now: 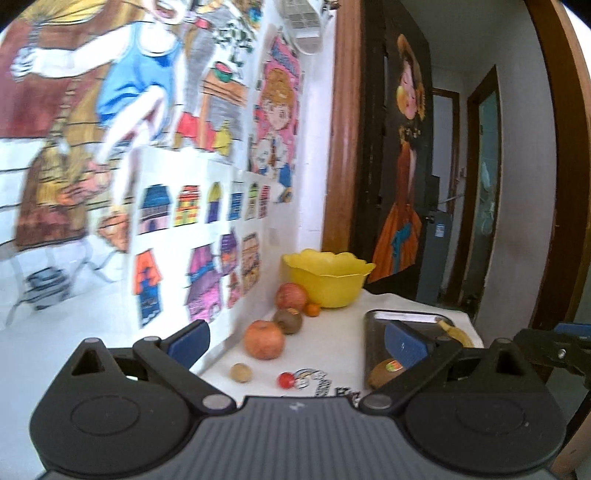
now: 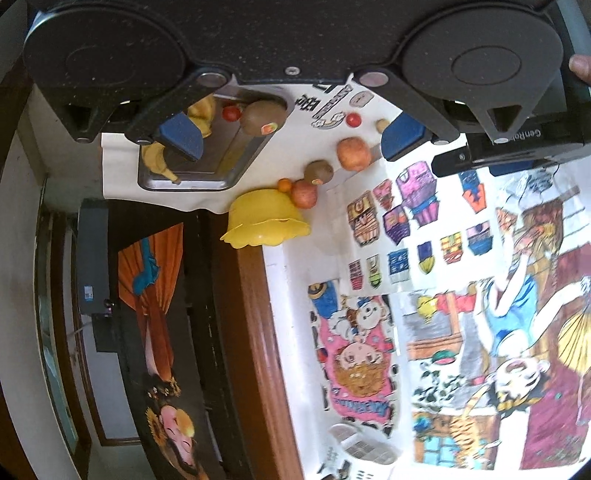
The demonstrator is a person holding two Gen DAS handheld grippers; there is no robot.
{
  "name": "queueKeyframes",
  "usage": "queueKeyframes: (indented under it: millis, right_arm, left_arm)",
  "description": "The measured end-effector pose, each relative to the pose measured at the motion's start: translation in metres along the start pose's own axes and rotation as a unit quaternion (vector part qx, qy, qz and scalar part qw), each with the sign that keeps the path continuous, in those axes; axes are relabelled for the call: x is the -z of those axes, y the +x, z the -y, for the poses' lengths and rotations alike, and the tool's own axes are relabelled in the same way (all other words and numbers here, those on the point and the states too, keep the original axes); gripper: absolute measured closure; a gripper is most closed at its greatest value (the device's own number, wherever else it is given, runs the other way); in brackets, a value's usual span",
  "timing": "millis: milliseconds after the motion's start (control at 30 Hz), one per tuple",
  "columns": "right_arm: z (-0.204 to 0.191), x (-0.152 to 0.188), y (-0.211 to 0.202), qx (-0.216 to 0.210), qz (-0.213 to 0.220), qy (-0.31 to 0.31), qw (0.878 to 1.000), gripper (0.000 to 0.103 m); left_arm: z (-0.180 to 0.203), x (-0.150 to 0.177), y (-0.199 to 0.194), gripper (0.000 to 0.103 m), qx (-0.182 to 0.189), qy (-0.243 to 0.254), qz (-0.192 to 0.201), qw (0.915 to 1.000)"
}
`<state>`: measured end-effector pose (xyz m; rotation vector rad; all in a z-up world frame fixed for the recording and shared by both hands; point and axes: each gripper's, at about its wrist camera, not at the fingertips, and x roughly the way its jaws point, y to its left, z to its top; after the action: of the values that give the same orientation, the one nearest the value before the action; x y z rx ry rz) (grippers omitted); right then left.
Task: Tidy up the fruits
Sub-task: 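Lift both tools away from the tray toward the loose fruits on the table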
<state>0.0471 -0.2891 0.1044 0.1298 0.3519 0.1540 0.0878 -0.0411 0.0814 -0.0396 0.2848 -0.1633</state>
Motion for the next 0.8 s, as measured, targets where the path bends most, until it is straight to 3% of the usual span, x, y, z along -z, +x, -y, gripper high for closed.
queueKeyframes:
  millis: [400, 800]
  right_arm:
    - [-0.060, 0.025, 0.002, -0.022, -0.038, -0.017, 0.999, 0.001]
    - [-0.101, 0.029, 0.037, -0.044, -0.067, -0.034, 0.996, 0.001]
  left_arm:
    - [-0.055, 0.022, -0.017, 0.000, -0.063, -0.007, -0.030, 0.9975]
    - [-0.094, 0.032, -0.009, 0.000, -0.103, -0.016, -0.053, 0.9932]
